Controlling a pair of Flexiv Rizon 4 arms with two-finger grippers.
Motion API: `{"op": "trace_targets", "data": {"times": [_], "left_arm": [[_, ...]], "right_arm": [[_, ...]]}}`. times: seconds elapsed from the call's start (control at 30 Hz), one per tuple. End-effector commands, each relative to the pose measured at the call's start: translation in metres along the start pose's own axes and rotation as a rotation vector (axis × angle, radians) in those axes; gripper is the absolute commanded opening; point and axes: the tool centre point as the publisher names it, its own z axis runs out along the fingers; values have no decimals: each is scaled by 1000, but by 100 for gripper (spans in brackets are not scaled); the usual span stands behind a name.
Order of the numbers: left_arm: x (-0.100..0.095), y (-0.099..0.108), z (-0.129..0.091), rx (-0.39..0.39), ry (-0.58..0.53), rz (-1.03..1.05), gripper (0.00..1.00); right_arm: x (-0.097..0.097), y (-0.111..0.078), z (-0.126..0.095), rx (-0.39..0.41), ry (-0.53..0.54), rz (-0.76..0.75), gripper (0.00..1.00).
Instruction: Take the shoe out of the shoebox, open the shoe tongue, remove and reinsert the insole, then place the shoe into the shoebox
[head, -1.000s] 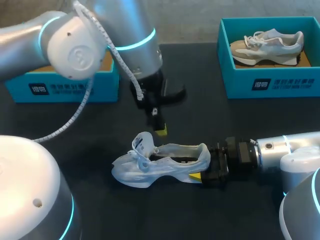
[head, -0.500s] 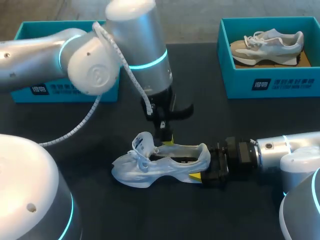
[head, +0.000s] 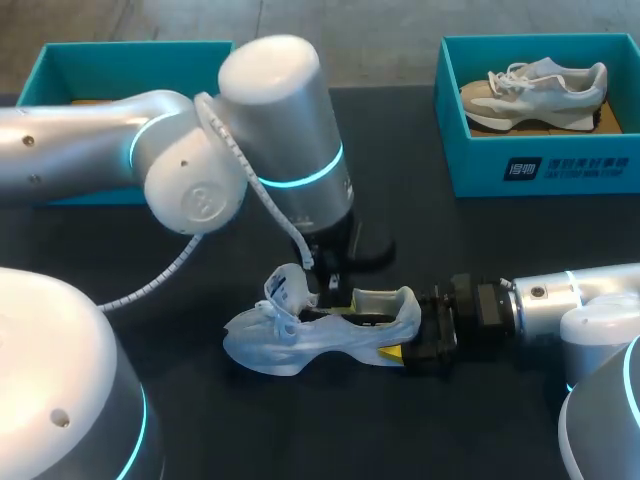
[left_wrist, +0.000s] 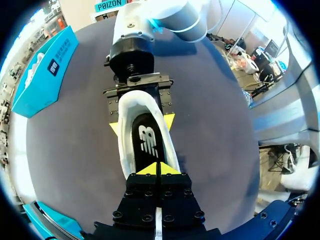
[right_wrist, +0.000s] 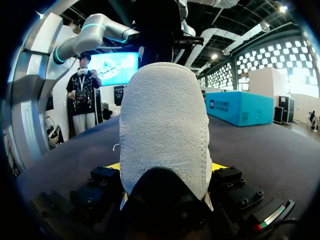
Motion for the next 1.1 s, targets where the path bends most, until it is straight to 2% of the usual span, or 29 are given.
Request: {"op": "trace_targets", "data": {"times": [0.03,0.3,0.57,1.1], "left_arm": [[1,-7,9,-11,-15,2,0],[-4,-13,24,-38,-7,-2,0],[-14,-9,37,-69,12,-41,0],[-6,5,47,-104,36,-47,0]], "right_arm": [[1,1,0,2,-3,0,0],[1,1,0,2,-3,0,0],[1,1,0,2,-3,0,0],[1,1,0,2,-3,0,0]]}}
